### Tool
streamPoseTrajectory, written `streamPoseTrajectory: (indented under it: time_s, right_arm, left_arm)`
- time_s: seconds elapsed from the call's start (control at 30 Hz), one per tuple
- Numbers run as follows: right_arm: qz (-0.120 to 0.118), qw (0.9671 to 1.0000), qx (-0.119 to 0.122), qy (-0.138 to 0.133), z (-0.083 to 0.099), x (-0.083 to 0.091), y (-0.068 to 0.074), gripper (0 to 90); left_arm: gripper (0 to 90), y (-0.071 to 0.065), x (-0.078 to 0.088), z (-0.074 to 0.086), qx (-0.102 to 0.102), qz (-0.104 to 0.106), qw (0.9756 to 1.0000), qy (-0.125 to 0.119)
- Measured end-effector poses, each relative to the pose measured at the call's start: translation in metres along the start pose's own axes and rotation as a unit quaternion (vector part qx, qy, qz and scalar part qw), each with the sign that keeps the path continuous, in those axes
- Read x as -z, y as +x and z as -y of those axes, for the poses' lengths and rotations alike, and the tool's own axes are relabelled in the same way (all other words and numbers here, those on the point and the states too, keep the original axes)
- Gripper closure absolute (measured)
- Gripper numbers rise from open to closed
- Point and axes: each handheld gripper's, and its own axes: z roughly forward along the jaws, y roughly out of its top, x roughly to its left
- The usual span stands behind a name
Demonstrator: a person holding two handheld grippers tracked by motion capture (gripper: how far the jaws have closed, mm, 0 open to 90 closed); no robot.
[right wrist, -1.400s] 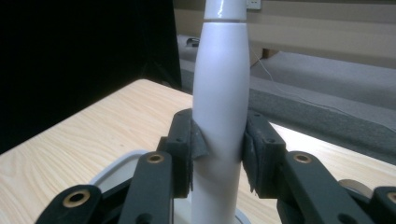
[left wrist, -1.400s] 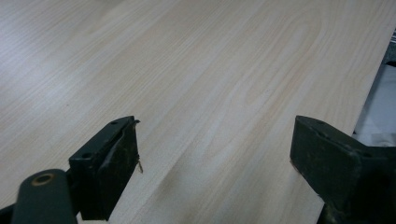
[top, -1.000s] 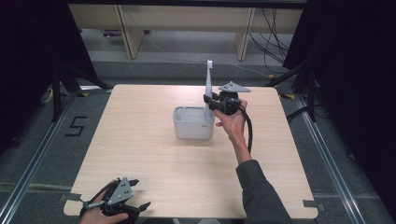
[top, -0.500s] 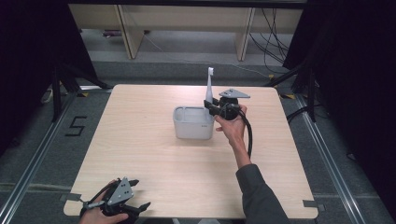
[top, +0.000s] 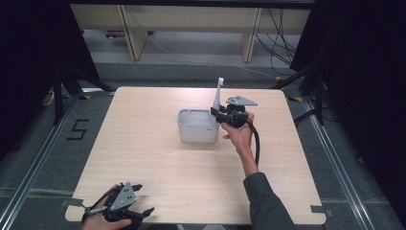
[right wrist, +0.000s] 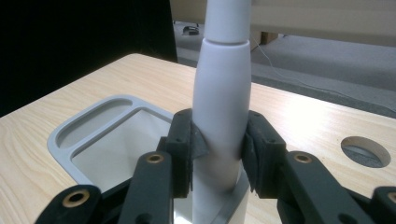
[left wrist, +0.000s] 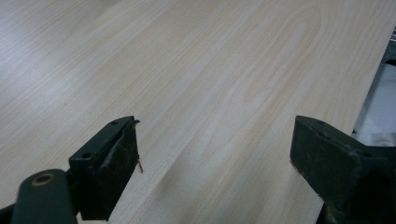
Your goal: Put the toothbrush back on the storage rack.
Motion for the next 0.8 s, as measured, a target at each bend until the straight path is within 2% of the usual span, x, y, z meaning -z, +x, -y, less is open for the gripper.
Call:
streamPoseTrajectory:
  time_s: [0.17, 0.27, 0.33, 0.37, 0.43, 0.47, 0.5, 0.53, 0.57, 0.63, 0.7, 0.73, 0.8]
  right_arm:
    - [-0.006, 0.9999, -0.012, -0.002, 0.0032, 0.0007, -0.0007, 66.4]
    - [-0.005, 1.0, 0.002, -0.007, 0.0042, 0.0, -0.0007, 66.4]
    - [-0.002, 1.0, -0.002, -0.006, 0.0049, 0.0001, 0.0022, 66.4]
    - [0.001, 0.9998, 0.022, -0.002, 0.0039, -0.0013, 0.0011, 66.4]
    - [-0.004, 0.9999, 0.015, 0.0, 0.0041, -0.0025, 0.0025, 66.4]
    - [0.002, 0.9999, 0.01, 0.007, 0.0043, -0.0021, 0.0051, 66.4]
    - [-0.002, 0.9998, 0.019, 0.007, 0.0045, -0.0036, 0.0043, 66.4]
    - [0.006, 0.9998, 0.017, 0.004, 0.0054, -0.0046, 0.006, 66.4]
    - [-0.001, 0.9997, 0.022, 0.011, 0.0054, -0.005, 0.0046, 66.4]
    - [0.008, 0.9995, 0.031, 0.008, 0.0069, -0.0059, 0.0032, 66.5]
    - [0.003, 0.9997, 0.022, 0.012, 0.0076, -0.0058, 0.0039, 66.5]
    - [-0.001, 0.9997, 0.019, 0.017, 0.0077, -0.0053, 0.004, 66.5]
    - [0.006, 0.9996, 0.026, 0.013, 0.0082, -0.0061, 0.0038, 66.8]
  left_arm:
    - [14.7, -0.0002, 0.0001, -0.0002, -0.002, 0.0, 1.0, 0.0]
    - [14.7, -0.0008, -0.0014, 0.0006, 0.0, -0.002, 1.0, -0.009]
    - [14.7, -0.0012, -0.0019, 0.0009, 0.001, -0.005, 0.9999, -0.01]
    - [14.8, -0.0014, -0.0023, 0.0011, 0.002, -0.005, 0.9999, -0.01]
    - [14.7, -0.0013, -0.0024, 0.0012, 0.003, -0.006, 0.9999, -0.01]
    - [14.7, -0.001, -0.002, 0.0011, 0.003, -0.004, 1.0, -0.009]
    - [14.7, -0.0018, -0.0035, 0.0018, 0.005, -0.009, 0.9998, -0.019]
    - [14.7, -0.0009, -0.0021, 0.001, 0.003, -0.002, 1.0, -0.008]
    - [14.7, -0.001, -0.0025, 0.0012, 0.004, -0.004, 0.9999, -0.009]
    - [14.7, -0.0013, -0.0024, 0.0012, 0.003, -0.005, 0.9999, -0.01]
    - [14.8, -0.0018, -0.0024, 0.0012, 0.006, -0.005, 0.9999, -0.01]
    - [14.7, -0.0006, -0.0023, 0.0009, -0.001, -0.004, 1.0, -0.008]
    - [14.7, -0.0013, -0.0023, 0.0011, 0.003, -0.005, 0.9999, -0.01]
